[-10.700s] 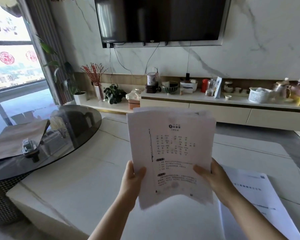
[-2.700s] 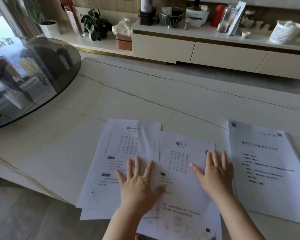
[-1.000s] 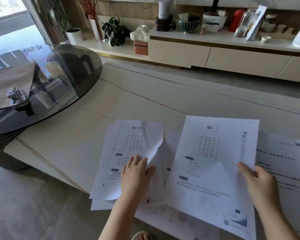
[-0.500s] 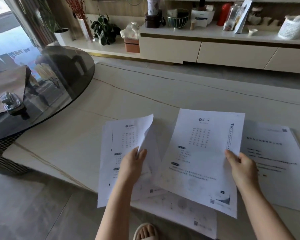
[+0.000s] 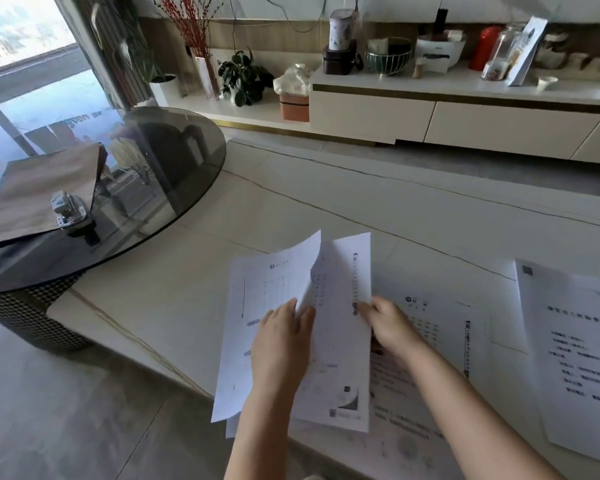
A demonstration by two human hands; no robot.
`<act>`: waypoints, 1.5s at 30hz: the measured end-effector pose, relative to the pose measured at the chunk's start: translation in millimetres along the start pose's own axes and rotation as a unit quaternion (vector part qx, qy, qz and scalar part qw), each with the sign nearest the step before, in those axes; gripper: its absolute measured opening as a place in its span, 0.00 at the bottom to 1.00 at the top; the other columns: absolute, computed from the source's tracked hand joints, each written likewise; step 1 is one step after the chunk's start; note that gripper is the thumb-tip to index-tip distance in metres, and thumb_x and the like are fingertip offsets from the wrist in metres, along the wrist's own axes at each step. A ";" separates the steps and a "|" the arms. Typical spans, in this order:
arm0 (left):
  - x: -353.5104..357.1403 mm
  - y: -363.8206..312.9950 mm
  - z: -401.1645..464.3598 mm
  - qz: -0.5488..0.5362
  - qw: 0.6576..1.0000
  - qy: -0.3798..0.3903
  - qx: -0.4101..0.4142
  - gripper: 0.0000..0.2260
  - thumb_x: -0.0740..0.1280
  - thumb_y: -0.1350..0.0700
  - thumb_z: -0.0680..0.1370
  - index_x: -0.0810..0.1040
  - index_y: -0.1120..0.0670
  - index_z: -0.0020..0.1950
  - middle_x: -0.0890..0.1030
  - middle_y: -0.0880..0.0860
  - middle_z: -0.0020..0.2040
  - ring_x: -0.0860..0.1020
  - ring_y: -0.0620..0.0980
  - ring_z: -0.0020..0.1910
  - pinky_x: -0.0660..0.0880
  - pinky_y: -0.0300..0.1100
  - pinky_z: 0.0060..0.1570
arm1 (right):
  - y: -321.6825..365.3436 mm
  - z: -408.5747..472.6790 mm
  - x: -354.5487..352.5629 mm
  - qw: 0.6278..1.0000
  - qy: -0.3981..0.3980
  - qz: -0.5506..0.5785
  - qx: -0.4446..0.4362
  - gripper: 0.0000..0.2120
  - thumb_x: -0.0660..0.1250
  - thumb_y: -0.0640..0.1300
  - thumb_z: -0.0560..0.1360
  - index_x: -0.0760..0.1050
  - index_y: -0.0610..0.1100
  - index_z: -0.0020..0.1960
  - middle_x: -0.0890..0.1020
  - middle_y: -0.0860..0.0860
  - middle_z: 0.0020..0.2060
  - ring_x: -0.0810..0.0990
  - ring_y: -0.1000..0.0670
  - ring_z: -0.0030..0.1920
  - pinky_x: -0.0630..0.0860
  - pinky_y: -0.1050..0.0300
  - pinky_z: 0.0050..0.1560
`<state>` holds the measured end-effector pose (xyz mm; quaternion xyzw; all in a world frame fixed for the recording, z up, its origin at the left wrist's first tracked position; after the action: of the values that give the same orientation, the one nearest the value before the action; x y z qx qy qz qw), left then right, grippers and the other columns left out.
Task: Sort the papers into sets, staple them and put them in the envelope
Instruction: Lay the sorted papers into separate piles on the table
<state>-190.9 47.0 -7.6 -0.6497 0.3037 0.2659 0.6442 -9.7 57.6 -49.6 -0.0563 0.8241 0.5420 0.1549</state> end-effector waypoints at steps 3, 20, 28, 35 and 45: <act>13.1 5.8 -3.5 0.052 0.998 0.030 -0.010 0.12 0.56 0.45 0.81 0.70 0.51 0.44 0.76 0.48 0.44 0.73 0.52 0.48 0.72 0.49 0.45 | 2.5 0.8 14.1 0.999 0.026 0.015 0.031 0.15 0.59 0.45 0.81 0.75 0.32 0.54 0.81 0.37 0.51 0.79 0.39 0.54 0.75 0.46 0.55; 56.9 -13.2 -25.3 0.235 0.950 0.195 -0.062 0.35 0.57 0.39 0.77 0.44 0.47 0.78 0.39 0.57 0.78 0.36 0.59 0.76 0.43 0.62 0.73 | -66.1 -77.9 -100.3 0.900 -0.179 -0.395 0.034 0.41 0.54 0.70 0.73 0.67 0.40 0.72 0.67 0.41 0.72 0.61 0.39 0.73 0.62 0.47 0.69; 75.1 -18.7 -32.4 0.267 0.942 0.199 -0.043 0.43 0.59 0.29 0.72 0.42 0.46 0.78 0.42 0.57 0.78 0.42 0.58 0.77 0.48 0.62 0.73 | -80.4 -78.6 -97.2 0.866 -0.082 -0.485 0.093 0.67 0.18 0.79 0.49 0.54 0.49 0.77 0.51 0.45 0.78 0.43 0.40 0.77 0.49 0.40 0.73; 70.6 -22.7 -27.8 0.204 0.964 0.165 -0.050 0.27 0.60 0.43 0.75 0.60 0.51 0.71 0.60 0.53 0.71 0.53 0.55 0.74 0.58 0.58 0.70 | -66.0 -86.0 -91.4 0.879 -0.135 -0.453 -0.056 0.28 0.81 0.52 0.59 0.81 0.45 0.56 0.77 0.39 0.62 0.76 0.34 0.61 0.75 0.37 0.55; 39.1 -20.3 -15.1 0.112 0.984 0.093 -0.101 0.10 0.58 0.60 0.75 0.66 0.57 0.33 0.69 0.51 0.32 0.66 0.50 0.32 0.59 0.42 0.28 | -59.7 -86.7 -106.1 0.962 -0.205 0.150 0.100 0.42 0.71 0.33 0.72 0.53 0.53 0.76 0.76 0.46 0.62 0.77 0.42 0.59 0.72 0.40 0.61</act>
<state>-150.3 29.6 -22.2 -0.6951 0.4049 0.3045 0.5102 89.4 -53.6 -36.7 0.1962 0.8236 0.4736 0.2425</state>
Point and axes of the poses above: each hand's wrist, its own z-axis towards the middle knuckle, its own x-axis out of the palm, y = z × x, the point moved 2 cm from there along z, towards the middle knuckle
